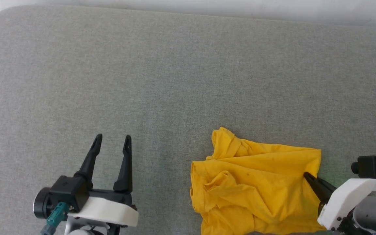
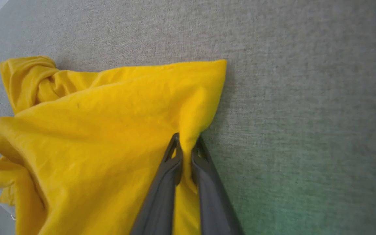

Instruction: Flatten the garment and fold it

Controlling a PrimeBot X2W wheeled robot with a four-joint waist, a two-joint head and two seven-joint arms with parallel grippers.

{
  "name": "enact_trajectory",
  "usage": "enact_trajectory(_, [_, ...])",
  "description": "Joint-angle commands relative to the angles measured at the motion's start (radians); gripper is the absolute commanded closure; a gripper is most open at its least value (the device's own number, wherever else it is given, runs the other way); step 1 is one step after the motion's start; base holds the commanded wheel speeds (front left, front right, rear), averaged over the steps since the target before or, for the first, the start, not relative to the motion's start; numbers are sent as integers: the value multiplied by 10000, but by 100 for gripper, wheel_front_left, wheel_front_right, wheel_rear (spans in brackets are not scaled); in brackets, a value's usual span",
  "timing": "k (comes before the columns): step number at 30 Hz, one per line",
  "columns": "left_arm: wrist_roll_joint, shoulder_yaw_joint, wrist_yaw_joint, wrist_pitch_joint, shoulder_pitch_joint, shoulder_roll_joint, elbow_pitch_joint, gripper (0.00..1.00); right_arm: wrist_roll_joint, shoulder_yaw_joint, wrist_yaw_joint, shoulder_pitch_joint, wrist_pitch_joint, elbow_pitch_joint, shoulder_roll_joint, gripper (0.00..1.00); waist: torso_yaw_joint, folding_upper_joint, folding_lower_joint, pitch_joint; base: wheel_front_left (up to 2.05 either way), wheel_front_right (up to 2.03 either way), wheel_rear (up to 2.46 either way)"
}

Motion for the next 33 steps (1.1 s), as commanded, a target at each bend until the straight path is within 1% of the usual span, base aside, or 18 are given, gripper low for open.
enact_trajectory(1, [171, -4, 85, -21, -315, 12, -134, 0, -14, 65, -11, -198, -137, 26, -38, 100, -98, 0, 0, -6, 0, 0, 0])
enact_trajectory(7, [463, 23, 205, 1, -634, 76, -418, 0, -124, 108, -11, -974, -284, -245, -446, 100, -601, 0, 0, 6, 0, 0, 0])
enact_trajectory(12, [612, -16, 243, 235, -896, 195, -519, 0, -402, 25, -11, -1819, -194, -115, -1142, 100, -1137, 0, 0, 74, 0, 0, 0])
enact_trajectory(18, [778, -5, 303, 566, -1179, 413, -666, 0, -681, 216, -11, -2920, 66, 173, -2077, 100, -1972, 0, 0, 303, 0, 0, 0])
enact_trajectory(21, [859, -23, 307, 729, -1340, 503, -727, 0, -731, 248, -11, -3511, 120, 456, -2475, 100, -2367, 0, 0, 429, 0, 0, 0])
enact_trajectory(26, [1025, -104, 303, 1043, -1635, 640, -761, 0, -920, 239, -11, -4328, 128, 1078, -2933, 100, -2890, 0, 0, 673, 0, 0, 0])
enact_trajectory(29, [1089, -148, 302, 1152, -1763, 657, -808, 0, -973, 225, -11, -4630, 82, 1359, -3084, 100, -3053, 0, 0, 825, 0, 0, 0])
enact_trajectory(33, [1347, -164, 342, 1308, -2108, 772, -961, 0, -1092, 212, -11, -5248, -116, 1910, -3474, 100, -3279, 0, 0, 1285, 0, 0, 0])
